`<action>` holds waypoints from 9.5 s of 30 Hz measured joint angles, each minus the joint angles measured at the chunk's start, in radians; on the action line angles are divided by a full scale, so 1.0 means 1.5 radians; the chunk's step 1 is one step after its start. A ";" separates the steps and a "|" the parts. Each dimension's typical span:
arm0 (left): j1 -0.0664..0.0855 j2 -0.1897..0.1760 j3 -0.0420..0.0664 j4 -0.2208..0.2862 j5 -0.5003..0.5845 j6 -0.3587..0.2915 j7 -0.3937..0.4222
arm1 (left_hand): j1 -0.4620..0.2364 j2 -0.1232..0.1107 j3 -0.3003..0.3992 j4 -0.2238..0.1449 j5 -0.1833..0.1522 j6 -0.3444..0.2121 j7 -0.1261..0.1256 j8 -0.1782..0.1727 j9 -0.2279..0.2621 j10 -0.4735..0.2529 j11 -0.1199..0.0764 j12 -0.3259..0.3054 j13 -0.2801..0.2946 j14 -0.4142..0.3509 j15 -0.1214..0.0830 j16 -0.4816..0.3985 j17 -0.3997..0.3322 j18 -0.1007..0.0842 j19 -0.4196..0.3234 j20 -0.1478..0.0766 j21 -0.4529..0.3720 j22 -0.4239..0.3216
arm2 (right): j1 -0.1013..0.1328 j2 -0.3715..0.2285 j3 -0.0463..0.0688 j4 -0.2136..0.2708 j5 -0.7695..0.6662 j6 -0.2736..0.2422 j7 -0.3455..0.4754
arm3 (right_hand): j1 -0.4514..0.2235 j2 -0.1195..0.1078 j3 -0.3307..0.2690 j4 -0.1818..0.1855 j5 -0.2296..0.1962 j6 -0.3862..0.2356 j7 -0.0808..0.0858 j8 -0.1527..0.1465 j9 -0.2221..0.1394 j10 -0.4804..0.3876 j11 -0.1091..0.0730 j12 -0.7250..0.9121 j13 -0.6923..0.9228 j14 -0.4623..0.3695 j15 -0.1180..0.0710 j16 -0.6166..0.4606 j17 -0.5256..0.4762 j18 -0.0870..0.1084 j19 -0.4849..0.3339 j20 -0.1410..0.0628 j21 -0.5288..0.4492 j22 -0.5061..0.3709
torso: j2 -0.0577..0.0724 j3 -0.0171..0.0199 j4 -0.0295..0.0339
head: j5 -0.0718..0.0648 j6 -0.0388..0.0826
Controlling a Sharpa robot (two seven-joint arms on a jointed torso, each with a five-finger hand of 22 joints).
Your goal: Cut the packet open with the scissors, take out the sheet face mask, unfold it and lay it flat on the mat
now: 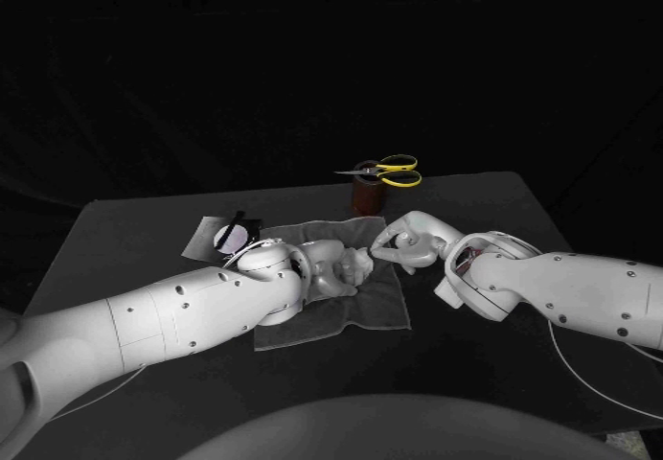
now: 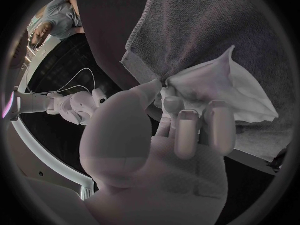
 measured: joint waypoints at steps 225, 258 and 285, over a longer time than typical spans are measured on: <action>-0.003 -0.168 0.001 0.066 0.354 -0.090 0.320 | 0.020 0.007 0.025 -0.063 0.060 -0.023 -0.006 0.094 -0.074 -0.123 -0.001 -0.213 -0.275 -0.066 0.004 -0.106 -0.072 0.040 -0.125 0.004 -0.180 -0.194 | 0.037 0.096 0.015 -0.039 0.017 0.047 -0.093 | 0.013 0.045 0.036 0.021 -0.089 0.071 -0.028 0.008 0.002 0.004 -0.023 0.078 -0.001 0.004 -0.019 0.021 0.000 -0.011 0.038 -0.017 0.052 0.042 | 0.001 -0.0031 0.0023 | 0.008 0.000; -0.011 -0.130 -0.004 0.031 0.339 -0.104 0.211 | 0.062 0.012 0.058 -0.083 0.047 -0.085 0.035 0.023 -0.184 -0.137 0.042 -0.438 -0.436 -0.219 0.033 -0.290 -0.366 0.068 -0.232 0.027 -0.377 -0.410 | 0.050 0.119 0.015 -0.018 0.024 0.040 -0.099 | 0.015 0.047 0.039 0.022 -0.089 0.073 -0.027 0.008 0.002 0.003 -0.023 0.075 -0.001 0.005 -0.019 0.021 0.000 -0.005 0.041 -0.019 0.052 0.044 | 0.001 -0.0034 0.0027 | 0.008 0.000; -0.012 -0.134 -0.002 0.015 0.449 -0.039 0.278 | 0.119 0.018 0.135 -0.201 0.050 -0.130 0.015 0.043 -0.222 -0.204 0.042 -0.504 -0.503 -0.271 0.019 -0.331 -0.444 0.059 -0.292 0.008 -0.267 -0.317 | 0.059 0.177 0.016 -0.072 0.081 0.053 -0.066 | -0.024 0.023 0.031 0.036 -0.082 0.049 -0.023 0.013 0.021 0.001 -0.020 0.061 0.000 0.004 -0.018 0.018 -0.001 -0.006 0.036 -0.019 0.034 0.042 | 0.001 -0.0035 0.0027 | 0.006 0.000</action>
